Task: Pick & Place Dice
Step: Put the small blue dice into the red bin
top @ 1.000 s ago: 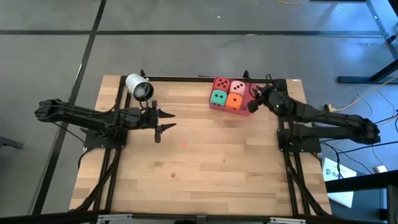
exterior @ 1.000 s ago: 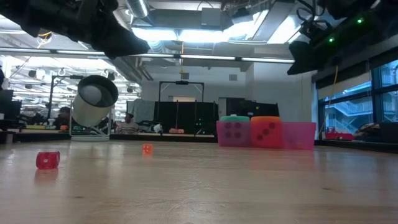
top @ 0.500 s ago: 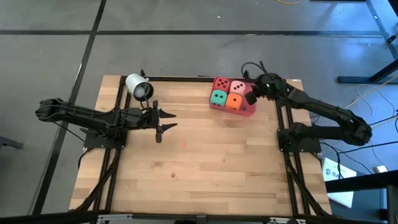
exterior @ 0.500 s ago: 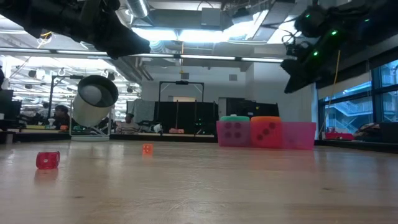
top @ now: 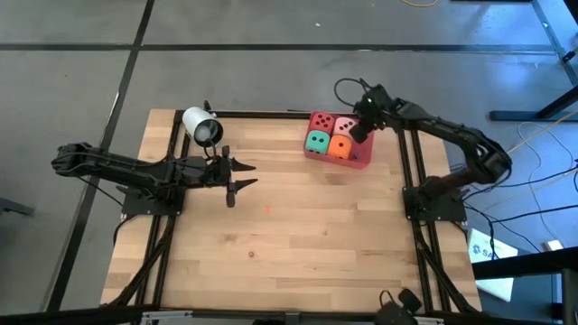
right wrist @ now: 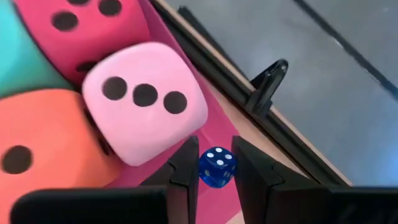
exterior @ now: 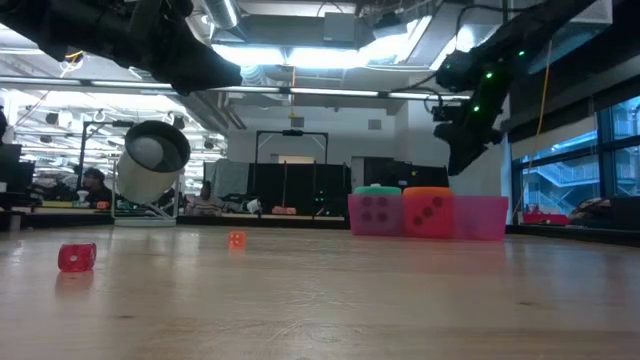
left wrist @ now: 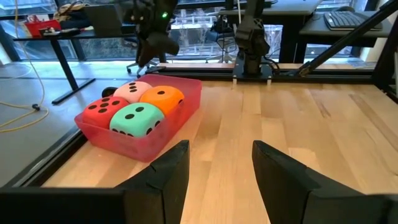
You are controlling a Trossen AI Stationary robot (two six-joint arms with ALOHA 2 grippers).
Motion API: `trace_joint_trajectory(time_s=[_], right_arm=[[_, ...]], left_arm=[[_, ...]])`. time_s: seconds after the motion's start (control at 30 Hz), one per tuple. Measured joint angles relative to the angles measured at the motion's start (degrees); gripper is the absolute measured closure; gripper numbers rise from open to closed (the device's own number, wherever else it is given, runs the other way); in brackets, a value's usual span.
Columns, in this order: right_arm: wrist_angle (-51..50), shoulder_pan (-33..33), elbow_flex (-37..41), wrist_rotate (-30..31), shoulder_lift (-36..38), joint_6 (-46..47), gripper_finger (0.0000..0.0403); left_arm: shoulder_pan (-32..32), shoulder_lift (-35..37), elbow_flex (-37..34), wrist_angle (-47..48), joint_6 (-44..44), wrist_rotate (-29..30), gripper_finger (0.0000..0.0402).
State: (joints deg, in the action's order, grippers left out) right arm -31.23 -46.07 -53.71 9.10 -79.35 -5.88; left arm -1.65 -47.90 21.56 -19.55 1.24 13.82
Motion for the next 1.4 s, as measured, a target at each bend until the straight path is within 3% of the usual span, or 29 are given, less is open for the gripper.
trace_joint_trajectory(time_s=[0.27, 0.63, 0.9, 1.4], right_arm=[[-3.44, -2.07, -3.76, -3.92, -7.22, -3.97, 0.0328], [-8.75, -2.42, -3.96, -4.17, -8.3, -6.86, 0.0328], [-10.16, -2.38, -3.98, -4.45, -11.63, -7.04, 0.0328], [-9.78, -0.61, -3.96, -3.73, -18.23, -9.14, 0.0328]], left_arm=[[0.0, 0.0, 0.0, 0.02, -0.01, 0.0, 0.0232], [0.23, 0.0, 0.0, 0.19, 0.41, -0.06, 0.0232], [3.72, 0.0, 0.02, 4.36, -3.47, -8.56, 0.0233], [4.07, 0.0, 0.02, 4.79, -3.0, -8.87, 0.0238]])
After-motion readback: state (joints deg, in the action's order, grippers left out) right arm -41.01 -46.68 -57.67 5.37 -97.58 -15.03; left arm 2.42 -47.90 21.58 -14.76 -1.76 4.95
